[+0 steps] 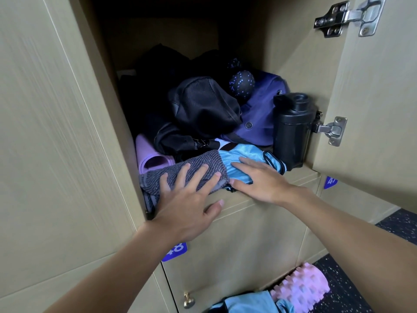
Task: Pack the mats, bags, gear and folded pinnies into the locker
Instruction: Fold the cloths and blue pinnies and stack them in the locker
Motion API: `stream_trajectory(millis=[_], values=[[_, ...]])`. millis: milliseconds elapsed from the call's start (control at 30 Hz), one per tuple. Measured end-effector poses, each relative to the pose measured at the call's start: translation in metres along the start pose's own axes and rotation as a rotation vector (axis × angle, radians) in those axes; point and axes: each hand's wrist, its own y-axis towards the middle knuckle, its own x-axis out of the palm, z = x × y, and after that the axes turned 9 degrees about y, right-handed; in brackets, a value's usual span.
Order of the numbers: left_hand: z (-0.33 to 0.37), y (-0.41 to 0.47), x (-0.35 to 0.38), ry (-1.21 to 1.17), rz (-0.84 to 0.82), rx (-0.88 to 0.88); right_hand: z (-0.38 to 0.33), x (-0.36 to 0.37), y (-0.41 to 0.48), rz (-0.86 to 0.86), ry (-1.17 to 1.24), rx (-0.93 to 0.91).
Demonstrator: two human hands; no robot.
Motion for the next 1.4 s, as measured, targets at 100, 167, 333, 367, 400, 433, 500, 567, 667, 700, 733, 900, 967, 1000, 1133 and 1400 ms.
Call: stream_trajectory(millis=[100, 167, 333, 367, 400, 433, 500, 567, 667, 700, 733, 900, 967, 1000, 1133, 1400], values=[[0.001, 0.0, 0.001, 0.004, -0.001, -0.004, -0.004, 0.0, -0.005, 0.014, -0.031, 0.008], [0.002, 0.0, 0.001, 0.004, -0.003, 0.0, -0.008, 0.0, -0.011, 0.015, -0.063, 0.018], [0.002, 0.002, -0.012, -0.054, -0.004, 0.012, -0.013, 0.003, -0.029, 0.033, 0.028, 0.047], [0.002, 0.002, -0.015, -0.072, 0.0, 0.013, -0.013, 0.003, -0.033, 0.052, 0.06, 0.048], [0.002, 0.001, -0.018, -0.083, 0.01, 0.014, -0.014, 0.004, -0.038, 0.071, 0.084, 0.045], [0.003, 0.0, -0.021, -0.092, 0.02, 0.017, -0.014, 0.005, -0.044, 0.086, 0.104, 0.04], [0.005, -0.005, -0.025, -0.112, 0.036, 0.024, -0.015, 0.006, -0.059, 0.099, 0.139, 0.033], [0.007, -0.013, -0.028, -0.127, 0.066, 0.033, -0.017, 0.009, -0.079, 0.097, 0.151, 0.036], [0.016, -0.029, -0.033, -0.14, 0.212, 0.103, -0.017, 0.014, -0.113, 0.126, 0.181, 0.054], [0.022, -0.035, -0.034, -0.146, 0.27, 0.149, -0.017, 0.016, -0.125, 0.141, 0.194, 0.068], [0.029, -0.04, -0.034, -0.16, 0.313, 0.202, -0.015, 0.02, -0.137, 0.153, 0.202, 0.088], [0.084, -0.071, 0.002, -0.278, 0.035, 0.449, 0.006, 0.062, -0.204, 0.106, 0.267, 0.287], [0.102, -0.086, 0.04, -0.296, -0.156, 0.503, 0.014, 0.089, -0.234, 0.091, 0.334, 0.396], [0.108, -0.094, 0.062, -0.3, -0.219, 0.514, 0.019, 0.105, -0.248, 0.08, 0.366, 0.445], [0.111, -0.131, 0.143, -0.353, -0.42, 0.435, 0.03, 0.177, -0.291, -0.013, 0.49, 0.607], [0.089, -0.158, 0.215, -0.351, -0.489, 0.346, 0.025, 0.289, -0.313, -0.155, 0.557, 0.691]])
